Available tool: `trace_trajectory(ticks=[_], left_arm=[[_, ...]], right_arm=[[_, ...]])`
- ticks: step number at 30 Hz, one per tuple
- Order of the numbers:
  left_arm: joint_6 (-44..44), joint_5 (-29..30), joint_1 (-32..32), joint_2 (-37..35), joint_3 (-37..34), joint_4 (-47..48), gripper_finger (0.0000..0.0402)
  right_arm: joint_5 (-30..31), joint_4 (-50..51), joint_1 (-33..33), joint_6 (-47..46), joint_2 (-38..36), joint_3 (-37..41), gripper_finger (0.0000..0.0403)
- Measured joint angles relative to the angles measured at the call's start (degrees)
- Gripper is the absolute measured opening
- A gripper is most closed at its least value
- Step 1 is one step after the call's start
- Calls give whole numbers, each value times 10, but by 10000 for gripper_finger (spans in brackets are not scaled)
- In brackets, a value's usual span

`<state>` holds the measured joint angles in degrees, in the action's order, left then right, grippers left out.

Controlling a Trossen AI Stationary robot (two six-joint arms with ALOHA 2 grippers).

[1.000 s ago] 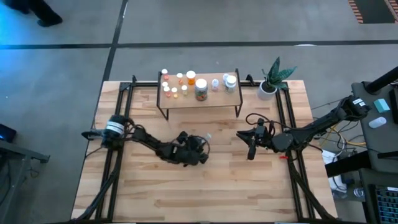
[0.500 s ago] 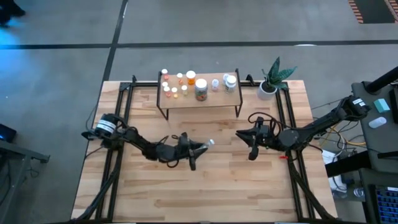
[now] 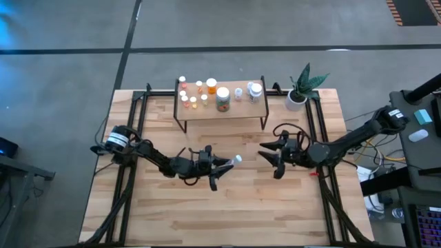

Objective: Pick and place medicine bottles onto shelf by color
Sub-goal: Put the blue pill bottle on the shelf

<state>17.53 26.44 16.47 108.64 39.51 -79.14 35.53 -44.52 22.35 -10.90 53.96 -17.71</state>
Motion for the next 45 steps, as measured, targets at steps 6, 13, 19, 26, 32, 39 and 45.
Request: trace_trajectory(ticks=[6,13,19,26,32,39,45], left_arm=[[-28,-6,-1,-16,2,-21,88],[-45,-7,-2,-21,2,-32,88],[-49,-7,-3,-21,2,-34,88],[-67,-8,-4,-22,10,-46,88],[-80,-11,-4,-22,18,-45,88],[-89,-12,-5,-24,19,-45,88],[-96,-24,-5,-28,19,-69,88]], right_arm=[[0,-5,0,29,79,-35,157],[-2,-3,-4,39,142,-84,157],[4,131,-24,2,127,-124,157],[-15,225,-26,-12,86,-155,158],[-10,307,-26,-16,73,-175,198],[-25,291,-26,-21,77,-183,262],[-131,99,-28,18,76,-118,267]])
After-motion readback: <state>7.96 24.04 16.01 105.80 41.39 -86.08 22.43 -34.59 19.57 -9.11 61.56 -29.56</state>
